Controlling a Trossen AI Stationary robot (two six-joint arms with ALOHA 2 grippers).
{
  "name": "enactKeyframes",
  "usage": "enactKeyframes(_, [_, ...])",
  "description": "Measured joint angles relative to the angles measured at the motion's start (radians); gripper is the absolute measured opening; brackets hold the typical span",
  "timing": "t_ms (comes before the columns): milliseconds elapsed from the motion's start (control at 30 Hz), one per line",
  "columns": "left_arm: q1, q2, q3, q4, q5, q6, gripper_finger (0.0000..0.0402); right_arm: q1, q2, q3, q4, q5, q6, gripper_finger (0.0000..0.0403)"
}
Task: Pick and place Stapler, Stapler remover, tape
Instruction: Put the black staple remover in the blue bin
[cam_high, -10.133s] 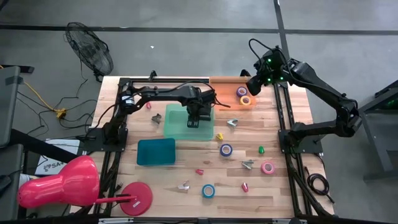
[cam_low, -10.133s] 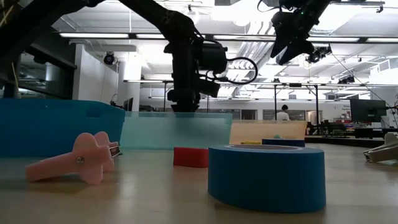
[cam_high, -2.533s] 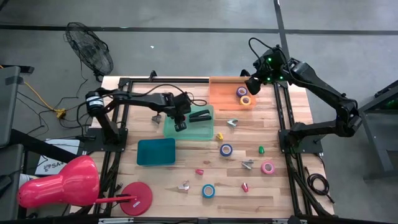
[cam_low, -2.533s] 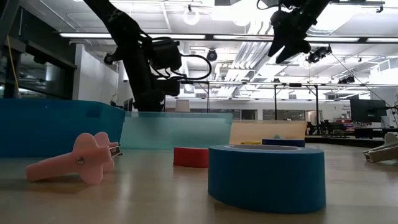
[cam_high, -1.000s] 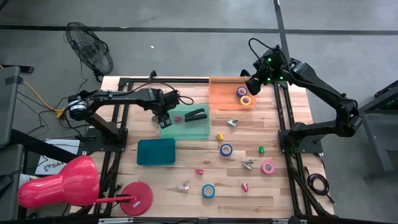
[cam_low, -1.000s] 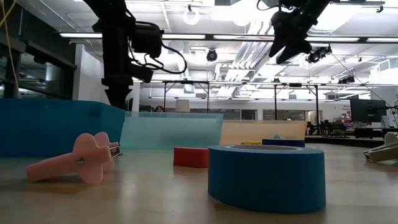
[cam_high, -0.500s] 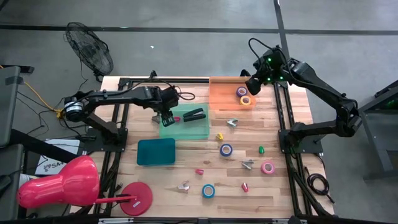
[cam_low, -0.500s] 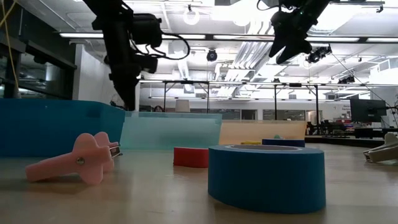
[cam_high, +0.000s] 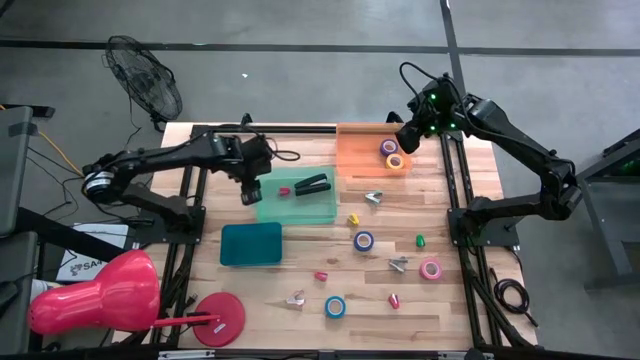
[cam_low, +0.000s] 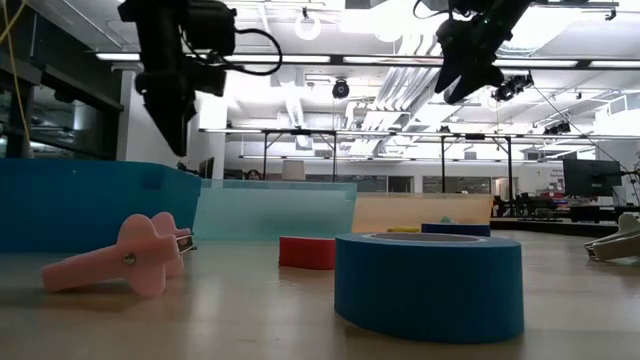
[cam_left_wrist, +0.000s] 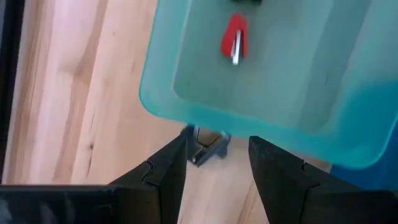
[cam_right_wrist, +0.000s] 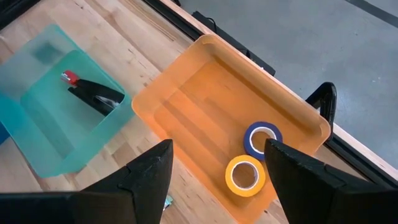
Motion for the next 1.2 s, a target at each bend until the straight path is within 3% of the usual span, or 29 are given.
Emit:
enactKeyframes(300, [0.000,0.000,-0.146,0.009,0.022,-0.002,0.0168,0.000,0.000,0.000,-0.003,0.000,0.004,0.0245])
enactKeyframes(500, [0.010,-0.032,-0.157,0.057,0.037,0.002,0.0168,0.000,0.000,0.000,-0.004,0.000,0.004,0.0245])
enactKeyframes(733, [0.130,-0.138,-0.162,0.063,0.093,0.038,0.0168,0.000,0.000,0.000,-0.006,0.000,0.012,0.0245])
enactKeyframes(967, [0.247,-0.227,-0.190,0.122,0.233,0.062,0.0168,0.000,0.000,0.000,-0.006,0.005,0.016,0.0245])
enactKeyframes(1200, [0.289,-0.227,-0.196,0.128,0.232,0.058,0.0168,0.000,0.000,0.000,-0.006,0.006,0.024,0.0245])
